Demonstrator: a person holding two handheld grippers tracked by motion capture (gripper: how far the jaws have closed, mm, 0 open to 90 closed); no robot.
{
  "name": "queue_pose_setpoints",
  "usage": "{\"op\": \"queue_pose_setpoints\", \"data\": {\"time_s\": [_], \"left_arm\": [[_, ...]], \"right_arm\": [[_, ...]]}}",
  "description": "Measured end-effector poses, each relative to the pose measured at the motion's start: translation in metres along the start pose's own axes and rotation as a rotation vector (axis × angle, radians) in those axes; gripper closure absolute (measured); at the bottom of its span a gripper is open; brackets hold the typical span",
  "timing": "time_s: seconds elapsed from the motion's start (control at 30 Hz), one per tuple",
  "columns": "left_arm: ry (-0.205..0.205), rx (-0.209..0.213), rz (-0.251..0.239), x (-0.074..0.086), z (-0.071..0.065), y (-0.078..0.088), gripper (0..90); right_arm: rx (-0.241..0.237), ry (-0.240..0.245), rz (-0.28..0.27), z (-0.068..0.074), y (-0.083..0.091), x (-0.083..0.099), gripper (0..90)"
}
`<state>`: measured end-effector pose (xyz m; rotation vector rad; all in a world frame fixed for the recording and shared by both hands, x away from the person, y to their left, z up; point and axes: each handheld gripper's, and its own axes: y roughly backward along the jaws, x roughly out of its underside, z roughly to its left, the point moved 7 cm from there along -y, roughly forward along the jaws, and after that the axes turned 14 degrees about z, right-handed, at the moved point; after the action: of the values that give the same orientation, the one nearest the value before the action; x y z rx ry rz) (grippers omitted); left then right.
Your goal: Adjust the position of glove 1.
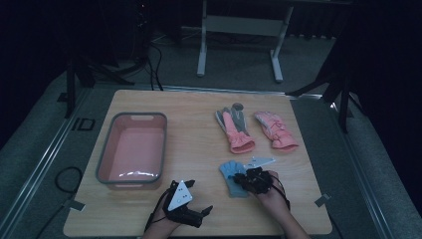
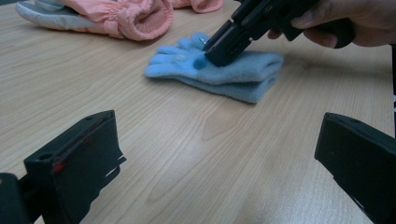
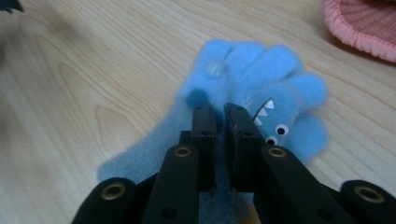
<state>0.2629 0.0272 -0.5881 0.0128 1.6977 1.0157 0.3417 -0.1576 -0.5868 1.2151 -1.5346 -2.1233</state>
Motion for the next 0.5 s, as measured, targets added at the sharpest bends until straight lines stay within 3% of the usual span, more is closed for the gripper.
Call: {"op": "queue_pose_setpoints", "data": {"time_s": [0.13, 0.17, 0.2, 0.23, 0.27, 0.3, 0.33, 0.37, 0.4, 0.47, 0.5], "left_arm": [[0.027, 0.016, -0.003, -0.001, -0.001, -0.001, 0.2], [0.026, 0.016, -0.01, -0.003, -0.004, 0.0, 0.2], [0.026, 0.016, -0.01, -0.003, -0.004, 0.0, 0.2], [0.019, 0.014, -0.01, -0.004, -0.005, 0.0, 0.2], [0.009, 0.001, -0.008, -0.005, -0.006, 0.0, 0.2], [-0.006, -0.005, -0.003, -0.007, -0.008, 0.0, 0.2], [-0.022, -0.018, -0.008, -0.009, -0.009, -0.001, 0.2], [-0.033, -0.037, -0.001, -0.01, -0.009, -0.001, 0.2], [-0.047, -0.054, -0.003, -0.012, -0.009, -0.002, 0.2], [-0.058, -0.05, -0.019, -0.016, -0.01, -0.002, 0.2], [-0.06, -0.051, -0.029, -0.018, -0.01, -0.002, 0.2]], "right_arm": [[-0.001, 0.024, -0.02, 0.002, 0.008, -0.002, 77.8], [0.004, 0.035, -0.034, 0.003, 0.014, -0.002, 70.7], [0.004, 0.035, -0.034, 0.003, 0.014, -0.002, 70.7], [0.002, 0.038, -0.047, 0.004, 0.018, -0.003, 66.4], [-0.005, 0.04, -0.068, 0.003, 0.025, -0.004, 53.7], [-0.005, 0.04, -0.068, 0.003, 0.025, -0.004, 53.7], [-0.005, 0.036, -0.089, -0.001, 0.031, -0.005, 44.6], [-0.005, 0.036, -0.089, -0.001, 0.031, -0.005, 44.6], [-0.02, 0.03, -0.093, -0.002, 0.033, -0.005, 38.2], [-0.064, 0.044, -0.097, -0.004, 0.037, -0.005, 24.0], [-0.064, 0.044, -0.097, -0.004, 0.037, -0.005, 24.0]]}}
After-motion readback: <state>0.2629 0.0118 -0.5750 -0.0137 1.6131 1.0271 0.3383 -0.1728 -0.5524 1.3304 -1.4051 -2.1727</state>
